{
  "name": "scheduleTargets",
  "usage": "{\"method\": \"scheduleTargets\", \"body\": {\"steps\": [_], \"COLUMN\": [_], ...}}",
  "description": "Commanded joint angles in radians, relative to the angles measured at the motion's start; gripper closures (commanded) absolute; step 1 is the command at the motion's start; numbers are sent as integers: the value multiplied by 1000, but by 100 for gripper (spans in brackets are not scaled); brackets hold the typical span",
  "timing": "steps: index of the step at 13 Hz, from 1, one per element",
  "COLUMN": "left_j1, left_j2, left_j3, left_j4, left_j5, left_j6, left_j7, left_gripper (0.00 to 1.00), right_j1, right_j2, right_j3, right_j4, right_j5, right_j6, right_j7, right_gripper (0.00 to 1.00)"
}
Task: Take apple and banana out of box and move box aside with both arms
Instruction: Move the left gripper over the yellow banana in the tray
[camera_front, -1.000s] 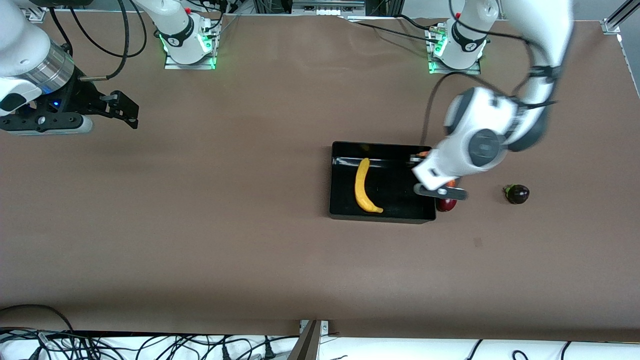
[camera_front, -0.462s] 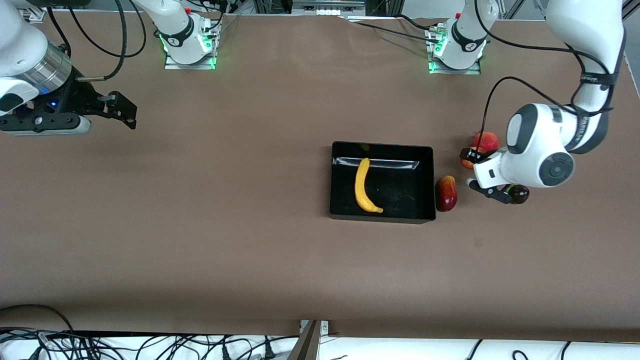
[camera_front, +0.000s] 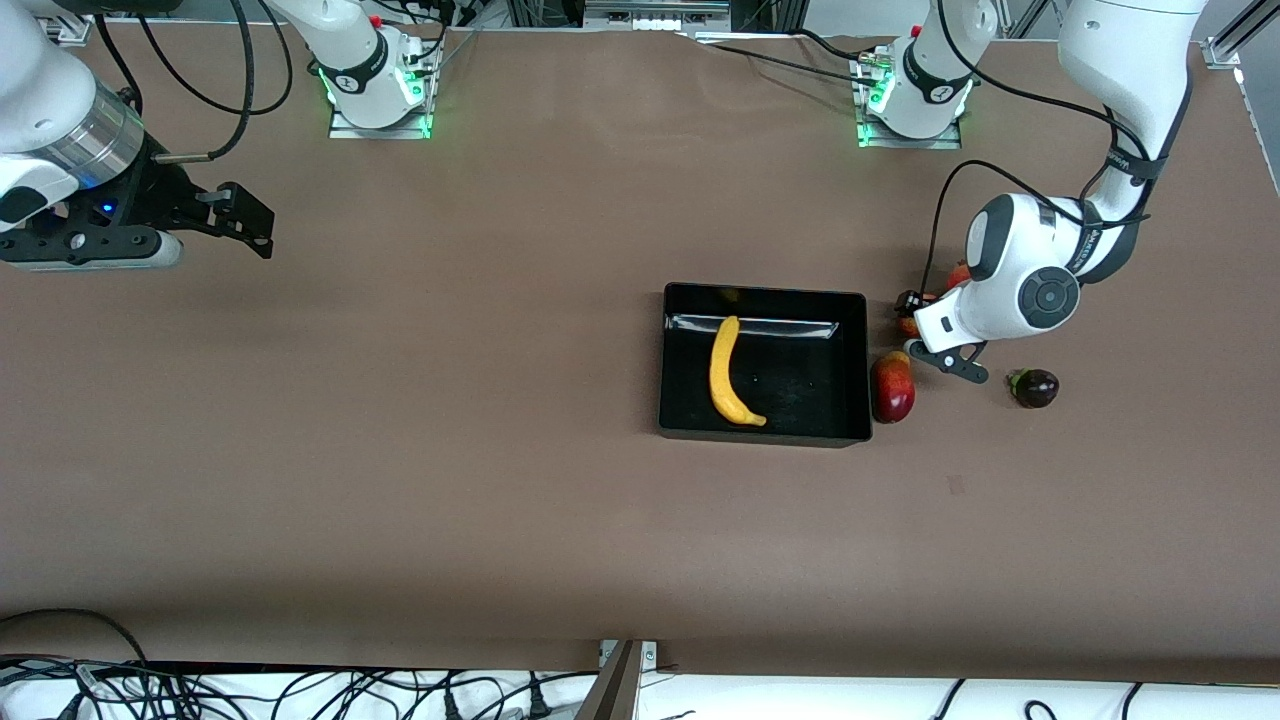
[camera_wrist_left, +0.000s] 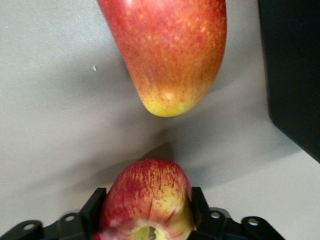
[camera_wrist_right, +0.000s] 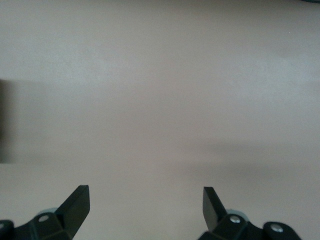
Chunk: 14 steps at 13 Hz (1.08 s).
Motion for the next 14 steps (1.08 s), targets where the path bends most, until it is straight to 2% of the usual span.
{"method": "scheduleTargets", "body": {"steps": [1, 2, 5, 6, 8, 9, 11, 14], "left_j1": [-3, -3, -60, -116, -218, -267, -316, -341], "left_j2": [-77, -86, -19, 21, 142, 199, 274, 368], "left_j3": [-31, -49, -143, -150, -150, -149, -147, -144], "left_j4": [29, 97, 468, 553, 657, 694, 686, 670], "left_j5": [17, 6, 4, 4, 14, 18, 20, 20], "left_j6": [-59, -135, -411, -441, -418, -356, -201, -101], "left_j7": [-33, -46, -255, -362, -528, -579, -670, -681], "left_gripper": [0, 0, 0, 0, 0, 0, 0, 0], "right_j1": [-1, -1, -1, -1, -1, 0, 0, -1], "right_j2": [-2, -2, -2, -2, -2, -2, -2, -2], "right_j3": [0, 0, 3, 3, 4, 4, 4, 4], "right_j4": [12, 12, 12, 12, 12, 12, 12, 12], "right_j5": [18, 18, 16, 16, 16, 16, 16, 16], "right_j6": [-3, -3, -3, -1, -1, -1, -1, 0], "right_j7": [-13, -13, -13, -13, -13, -13, -13, -13], "right_gripper": [0, 0, 0, 0, 0, 0, 0, 0]}}
